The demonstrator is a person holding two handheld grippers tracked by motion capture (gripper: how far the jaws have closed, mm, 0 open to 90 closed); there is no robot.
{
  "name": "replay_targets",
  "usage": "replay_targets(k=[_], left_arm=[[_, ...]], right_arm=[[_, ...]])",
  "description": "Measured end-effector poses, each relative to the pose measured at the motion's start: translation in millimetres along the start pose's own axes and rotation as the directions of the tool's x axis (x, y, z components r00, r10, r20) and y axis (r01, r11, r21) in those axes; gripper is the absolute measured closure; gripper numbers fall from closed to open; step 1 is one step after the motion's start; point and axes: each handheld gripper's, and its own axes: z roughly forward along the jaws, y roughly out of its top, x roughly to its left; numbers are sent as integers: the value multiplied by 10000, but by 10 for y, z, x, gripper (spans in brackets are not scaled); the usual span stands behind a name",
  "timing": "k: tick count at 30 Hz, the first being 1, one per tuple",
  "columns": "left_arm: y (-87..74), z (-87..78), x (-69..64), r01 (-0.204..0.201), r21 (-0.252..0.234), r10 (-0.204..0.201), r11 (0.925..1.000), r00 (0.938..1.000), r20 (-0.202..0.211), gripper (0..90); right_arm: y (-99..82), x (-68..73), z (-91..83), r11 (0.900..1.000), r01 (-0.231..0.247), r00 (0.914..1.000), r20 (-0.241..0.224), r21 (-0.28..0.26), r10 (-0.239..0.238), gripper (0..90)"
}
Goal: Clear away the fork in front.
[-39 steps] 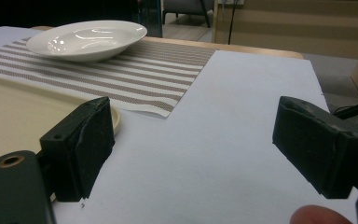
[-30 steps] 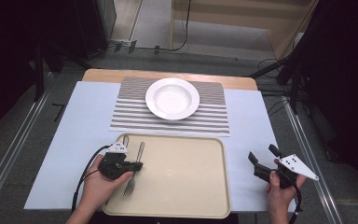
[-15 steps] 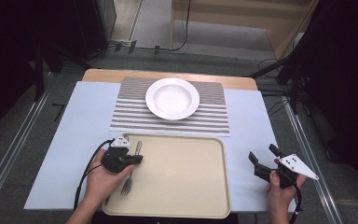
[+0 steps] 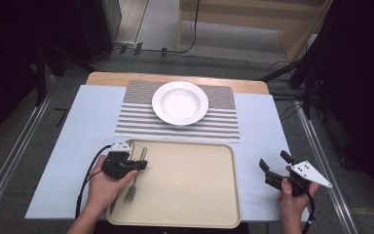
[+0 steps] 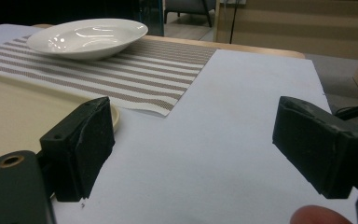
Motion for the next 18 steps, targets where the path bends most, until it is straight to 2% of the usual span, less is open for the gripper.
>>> replay_targets(k=[1, 5, 8, 10, 13, 15, 17, 18], left_arm=[[7, -25, -2, -13, -192, 15, 9998, 10000, 62, 817], [32, -115, -11, -5, -936, 29, 9956, 9997, 246, 685], [49, -161, -13, 122, -1410, -87, 9899, 9996, 256, 559], [60, -190, 0, 266, -1709, -200, 9849, 9990, 401, 496], [81, -214, 12, 450, -1888, -372, 9810, 9983, 446, 356], [99, -222, 16, 693, -1938, -582, 9786, 9964, 624, 249], [114, -220, -6, 568, -1915, -486, 9799, 9977, 470, 124], [117, -219, -15, 422, -1917, -345, 9806, 9985, 434, 89]], right_arm=[[-3, 2, 2, 10000, 5, 10000, -3, -3, -5, 137], [-8, -6, -1, 10000, -66, 9999, -98, -71, 66, 137], [-5, -11, -7, 9999, -113, 9999, -97, -90, 113, 137], [-3, -11, -8, 9999, -87, 9999, -74, -85, 86, 136], [7, -12, -14, 9999, -86, 9999, -65, -150, 85, 136], [11, -18, -27, 9998, -98, 9999, -49, -169, 98, 137], [13, -32, -36, 9997, -123, 9999, -14, -213, 123, 137], [15, -36, -44, 9996, -159, 9999, 8, -215, 159, 136]])
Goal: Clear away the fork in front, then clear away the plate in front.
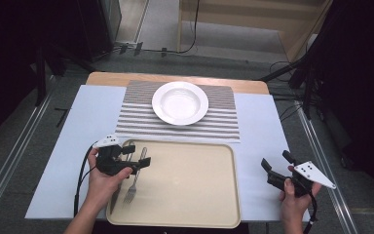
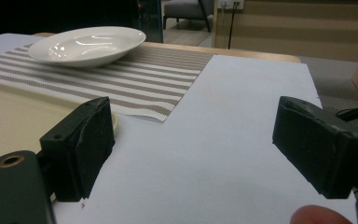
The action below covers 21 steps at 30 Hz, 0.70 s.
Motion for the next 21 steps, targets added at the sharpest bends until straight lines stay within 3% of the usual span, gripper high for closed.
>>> replay_targets(k=[2, 7, 13, 18, 21], left_arm=[[11, 5, 0, 34, -72, -33, 10000, 9997, 239, 0], [74, 0, 8, 1, -324, 9, 9995, 9995, 310, 0], [220, 34, 44, 77, -365, -80, 9993, 9999, -72, 0], [367, 60, 78, -182, -587, 148, 9981, 9982, -586, 0], [430, 95, 113, -357, -651, 320, 9972, 9978, -577, 0]], right_arm=[[8, -4, -16, 10000, -4, 10000, 44, -50, 4, 137], [23, -6, -49, 9999, 22, 10000, 63, -139, -22, 137], [35, -1, -57, 9998, 21, 10000, -5, -217, -21, 137], [54, 21, -65, 9996, 102, 9999, -40, -258, -103, 137], [57, 30, -61, 9996, 97, 9999, -87, -260, -100, 137]])
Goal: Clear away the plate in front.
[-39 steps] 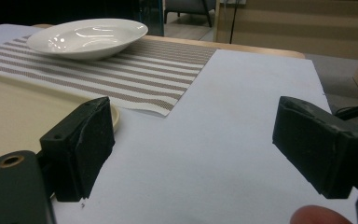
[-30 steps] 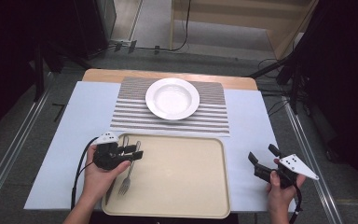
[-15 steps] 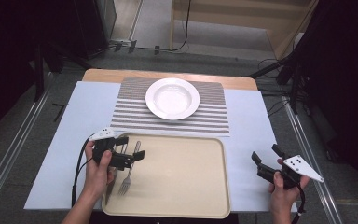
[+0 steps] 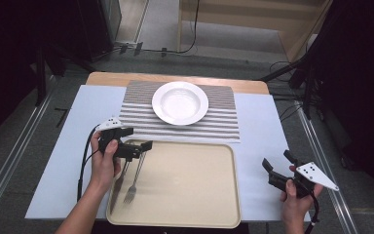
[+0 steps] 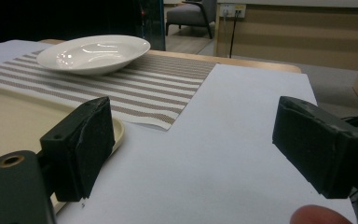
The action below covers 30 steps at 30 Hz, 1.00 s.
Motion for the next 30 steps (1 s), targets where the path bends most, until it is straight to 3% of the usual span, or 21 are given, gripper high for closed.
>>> replay_targets(k=[8, 10, 12, 14, 22, 24, 30], left_arm=[[109, 145, 132, -5, -100, 1, 9999, 9992, -408, 0], [144, 194, 169, 29, -203, -34, 9998, 9997, -240, 0], [174, 242, 190, -313, -89, 308, 9995, 9984, -482, 0], [206, 275, 217, -430, -85, 426, 9990, 9980, -459, 0], [341, 427, 306, -134, 120, 141, 9998, 9983, -570, 0], [369, 464, 326, -220, 181, 231, 9996, 9978, -618, 0], [427, 580, 413, 108, 307, -92, 9995, 9985, -532, 0]], right_arm=[[3, 17, 5, 10000, 84, 9999, -71, -9, -84, 137], [0, 21, 3, 9999, 116, 9999, -74, 11, -116, 137], [1, 22, 0, 9999, 114, 9999, -88, 7, -114, 138], [2, 20, -2, 10000, 92, 9999, -93, -2, -92, 137], [4, 38, 4, 9999, 140, 9998, -164, -5, -140, 137], [4, 42, 4, 9999, 145, 9997, -176, -19, -146, 137], [2, 36, 7, 9999, 117, 9997, -197, -14, -117, 137]])
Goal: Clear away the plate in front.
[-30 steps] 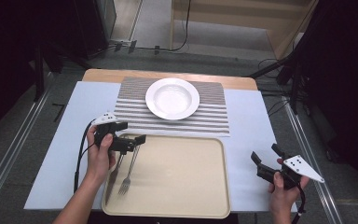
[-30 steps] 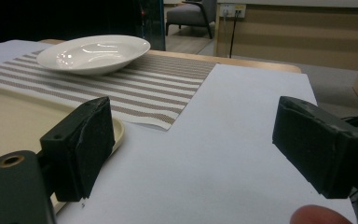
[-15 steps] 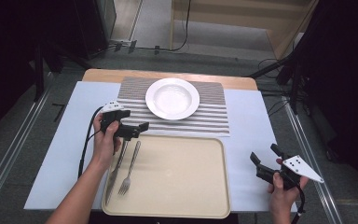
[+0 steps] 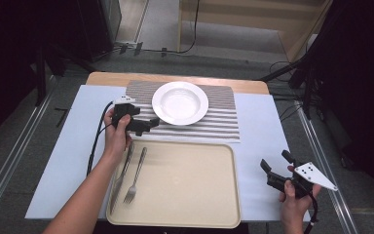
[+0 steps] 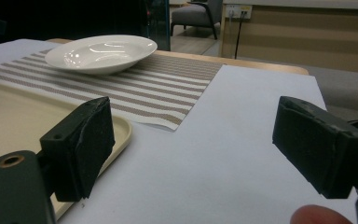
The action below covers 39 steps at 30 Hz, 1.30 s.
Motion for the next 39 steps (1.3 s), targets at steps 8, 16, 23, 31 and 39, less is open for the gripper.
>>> replay_targets(k=[8, 16, 23, 31, 39], left_arm=[[62, 170, 90, 338, 174, -339, 9993, 9994, 102, 0], [173, 342, 198, 1152, 300, -1160, 9929, 9929, 257, 0], [255, 493, 342, 1801, 504, -1820, 9824, 9826, 361, 0], [326, 610, 483, 2594, 619, -2616, 9638, 9647, 312, 45], [369, 771, 601, 3341, 980, -3349, 9374, 9422, -93, 216]], right_arm=[[1, 5, 6, 10000, 10, 10000, -46, 3, -10, 137], [4, 11, 4, 10000, 2, 10000, -73, -31, -2, 137], [-2, 2, 7, 10000, -31, 10000, -67, -6, 31, 137], [-4, 10, 23, 10000, 7, 9999, -143, -2, -7, 137], [-9, 4, 30, 10000, 23, 9999, -143, 30, -22, 137]])
